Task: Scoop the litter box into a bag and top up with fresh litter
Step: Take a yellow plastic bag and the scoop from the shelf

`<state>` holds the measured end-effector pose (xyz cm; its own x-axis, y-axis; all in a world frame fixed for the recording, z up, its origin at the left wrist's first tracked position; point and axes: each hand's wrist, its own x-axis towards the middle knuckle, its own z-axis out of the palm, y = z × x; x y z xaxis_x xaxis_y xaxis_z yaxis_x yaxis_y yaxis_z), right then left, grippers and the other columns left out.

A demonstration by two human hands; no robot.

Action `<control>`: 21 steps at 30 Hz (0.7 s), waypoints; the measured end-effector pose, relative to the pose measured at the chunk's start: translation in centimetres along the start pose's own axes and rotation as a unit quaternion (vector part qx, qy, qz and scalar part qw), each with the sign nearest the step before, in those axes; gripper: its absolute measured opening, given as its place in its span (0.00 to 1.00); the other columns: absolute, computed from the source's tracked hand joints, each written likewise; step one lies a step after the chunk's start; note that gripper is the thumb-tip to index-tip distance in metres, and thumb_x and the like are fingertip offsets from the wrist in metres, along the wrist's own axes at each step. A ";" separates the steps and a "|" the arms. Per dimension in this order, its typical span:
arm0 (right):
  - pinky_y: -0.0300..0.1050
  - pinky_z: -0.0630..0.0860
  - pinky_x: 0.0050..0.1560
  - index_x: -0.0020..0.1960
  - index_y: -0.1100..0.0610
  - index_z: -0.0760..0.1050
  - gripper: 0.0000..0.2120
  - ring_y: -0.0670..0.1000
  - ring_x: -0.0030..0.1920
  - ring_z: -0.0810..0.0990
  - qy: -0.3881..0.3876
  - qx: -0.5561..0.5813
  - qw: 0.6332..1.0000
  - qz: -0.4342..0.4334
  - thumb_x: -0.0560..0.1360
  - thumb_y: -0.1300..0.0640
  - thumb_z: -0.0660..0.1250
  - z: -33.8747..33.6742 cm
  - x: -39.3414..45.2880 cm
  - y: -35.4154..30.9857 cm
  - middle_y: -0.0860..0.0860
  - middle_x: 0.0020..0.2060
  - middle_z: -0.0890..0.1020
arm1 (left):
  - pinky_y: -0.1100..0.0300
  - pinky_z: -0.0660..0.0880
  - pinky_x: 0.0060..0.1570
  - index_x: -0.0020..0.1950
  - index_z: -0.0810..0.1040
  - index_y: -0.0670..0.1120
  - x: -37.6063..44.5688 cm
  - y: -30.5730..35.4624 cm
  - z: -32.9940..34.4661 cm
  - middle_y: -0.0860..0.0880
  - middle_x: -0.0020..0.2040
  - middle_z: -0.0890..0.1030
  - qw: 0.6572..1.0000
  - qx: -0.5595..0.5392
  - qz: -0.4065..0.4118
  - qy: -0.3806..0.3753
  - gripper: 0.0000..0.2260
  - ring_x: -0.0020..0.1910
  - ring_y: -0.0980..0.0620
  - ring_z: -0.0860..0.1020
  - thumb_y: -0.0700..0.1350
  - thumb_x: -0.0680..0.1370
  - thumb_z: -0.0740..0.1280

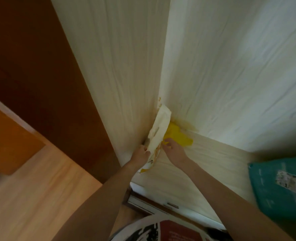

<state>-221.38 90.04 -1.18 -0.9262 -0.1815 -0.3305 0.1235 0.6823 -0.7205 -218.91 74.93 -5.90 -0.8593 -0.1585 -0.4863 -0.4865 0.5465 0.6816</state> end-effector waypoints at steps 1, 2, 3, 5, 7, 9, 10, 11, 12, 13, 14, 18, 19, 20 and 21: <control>0.41 0.65 0.45 0.65 0.60 0.72 0.15 0.55 0.56 0.76 -0.009 0.024 1.000 0.012 0.81 0.57 0.59 0.1 0.1 0.3 0.57 0.58 0.78 | 0.58 0.68 0.48 0.62 0.70 0.38 0.0 0.0 0.2 0.41 0.59 0.75 1.000 -0.023 -0.004 0.001 0.13 0.58 0.43 0.74 0.42 0.80 0.61; 0.40 0.65 0.45 0.63 0.61 0.73 0.14 0.54 0.55 0.76 -0.015 0.044 0.999 0.020 0.81 0.58 0.59 0.2 0.1 0.6 0.57 0.58 0.79 | 0.59 0.68 0.47 0.62 0.69 0.38 -0.2 0.1 0.3 0.43 0.58 0.75 0.999 -0.042 -0.007 0.006 0.13 0.58 0.44 0.74 0.42 0.80 0.62; 0.38 0.64 0.44 0.62 0.62 0.74 0.13 0.53 0.55 0.76 -0.017 0.056 0.998 0.017 0.80 0.59 0.59 0.2 0.1 0.9 0.57 0.57 0.79 | 0.59 0.68 0.48 0.62 0.69 0.38 -0.2 0.1 0.4 0.45 0.56 0.74 0.998 -0.059 -0.004 0.019 0.14 0.57 0.45 0.74 0.43 0.79 0.63; 0.36 0.63 0.41 0.62 0.63 0.74 0.13 0.51 0.53 0.75 -0.023 0.056 0.998 0.002 0.80 0.61 0.60 0.1 0.2 1.4 0.56 0.55 0.78 | 0.57 0.70 0.53 0.64 0.68 0.40 -0.3 0.4 0.3 0.49 0.54 0.74 0.995 -0.095 -0.008 0.040 0.18 0.56 0.47 0.74 0.46 0.78 0.66; 0.36 0.63 0.37 0.63 0.62 0.73 0.13 0.51 0.51 0.74 -0.031 0.061 0.998 0.005 0.80 0.60 0.61 -0.1 0.3 1.7 0.54 0.52 0.76 | 0.53 0.72 0.58 0.67 0.67 0.40 0.2 0.4 0.0 0.48 0.58 0.75 0.989 -0.137 -0.037 0.043 0.24 0.58 0.47 0.75 0.51 0.76 0.68; 0.35 0.65 0.34 0.63 0.61 0.72 0.13 0.49 0.43 0.74 -0.039 0.087 0.995 0.021 0.79 0.60 0.61 -0.3 0.6 1.7 0.51 0.46 0.75 | 0.50 0.72 0.60 0.68 0.70 0.38 1.0 0.4 -0.3 0.43 0.62 0.76 0.980 -0.179 -0.085 0.030 0.26 0.59 0.43 0.75 0.54 0.77 0.66; 0.34 0.65 0.34 0.63 0.61 0.73 0.13 0.47 0.40 0.73 -0.040 0.103 0.994 0.027 0.79 0.60 0.62 -0.3 0.7 1.6 0.50 0.43 0.75 | 0.51 0.73 0.60 0.66 0.72 0.37 1.1 0.5 -0.5 0.42 0.61 0.77 0.975 -0.197 -0.098 0.026 0.24 0.59 0.42 0.76 0.52 0.78 0.65; 0.35 0.66 0.35 0.63 0.61 0.73 0.14 0.46 0.38 0.72 -0.040 0.116 0.992 0.032 0.78 0.60 0.62 -0.3 1.0 1.6 0.50 0.43 0.75 | 0.52 0.73 0.58 0.64 0.74 0.36 1.0 0.8 -0.6 0.41 0.58 0.78 0.974 -0.203 -0.097 0.028 0.21 0.58 0.42 0.76 0.50 0.78 0.65; 0.36 0.66 0.36 0.63 0.60 0.73 0.14 0.46 0.39 0.73 -0.042 0.126 0.990 0.037 0.78 0.59 0.62 -0.2 1.2 1.5 0.51 0.44 0.76 | 0.54 0.73 0.55 0.60 0.76 0.36 0.8 1.3 -0.8 0.41 0.54 0.79 0.978 -0.190 -0.078 0.038 0.18 0.55 0.43 0.77 0.48 0.78 0.65; 0.38 0.67 0.37 0.62 0.59 0.73 0.14 0.48 0.42 0.74 -0.043 0.136 0.989 0.041 0.78 0.59 0.62 -0.1 1.5 1.4 0.52 0.47 0.77 | 0.55 0.73 0.50 0.55 0.79 0.37 0.6 1.6 -0.8 0.42 0.49 0.79 0.983 -0.171 -0.049 0.048 0.13 0.51 0.44 0.78 0.46 0.78 0.66; 0.40 0.69 0.39 0.61 0.59 0.73 0.13 0.50 0.44 0.74 -0.040 0.146 0.987 0.048 0.78 0.58 0.62 0.0 1.7 1.3 0.53 0.49 0.77 | 0.56 0.72 0.45 0.49 0.80 0.39 0.4 2.0 -0.8 0.44 0.45 0.79 0.987 -0.145 -0.018 0.059 0.09 0.47 0.45 0.77 0.45 0.78 0.66; 0.52 0.76 0.48 0.49 0.55 0.74 0.08 0.54 0.45 0.78 -0.020 0.189 0.978 0.089 0.77 0.50 0.65 0.4 3.1 0.4 0.55 0.47 0.80 | 0.58 0.64 0.33 0.30 0.70 0.45 -0.7 2.3 -0.6 0.48 0.30 0.71 0.992 -0.040 0.068 0.101 0.14 0.32 0.51 0.70 0.42 0.76 0.66; 0.52 0.76 0.47 0.47 0.55 0.74 0.10 0.54 0.44 0.78 -0.022 0.198 0.975 0.101 0.76 0.49 0.65 0.5 3.3 0.0 0.55 0.45 0.80 | 0.58 0.63 0.33 0.29 0.69 0.45 -1.0 2.3 -0.5 0.48 0.28 0.69 0.989 -0.017 0.090 0.114 0.15 0.30 0.51 0.68 0.41 0.75 0.66; 0.52 0.77 0.45 0.45 0.56 0.74 0.11 0.54 0.41 0.79 -0.022 0.205 0.972 0.111 0.76 0.48 0.65 0.5 3.5 -0.4 0.54 0.43 0.81 | 0.58 0.62 0.33 0.30 0.69 0.45 -1.3 2.3 -0.4 0.50 0.27 0.68 0.986 0.004 0.112 0.125 0.14 0.30 0.52 0.67 0.40 0.75 0.66; 0.52 0.78 0.45 0.42 0.56 0.74 0.12 0.54 0.40 0.79 -0.016 0.200 0.973 0.115 0.76 0.47 0.65 0.5 3.6 -0.8 0.54 0.41 0.81 | 0.58 0.63 0.35 0.31 0.72 0.44 -1.6 2.4 -0.3 0.52 0.28 0.69 0.982 0.026 0.133 0.130 0.13 0.31 0.53 0.67 0.39 0.75 0.66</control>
<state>-224.66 88.46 -2.17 -0.8465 -0.0831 -0.5258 0.4613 0.3783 -0.8026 -218.78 76.31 -3.33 -0.9696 -0.2055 -0.1328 -0.2356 0.6376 0.7334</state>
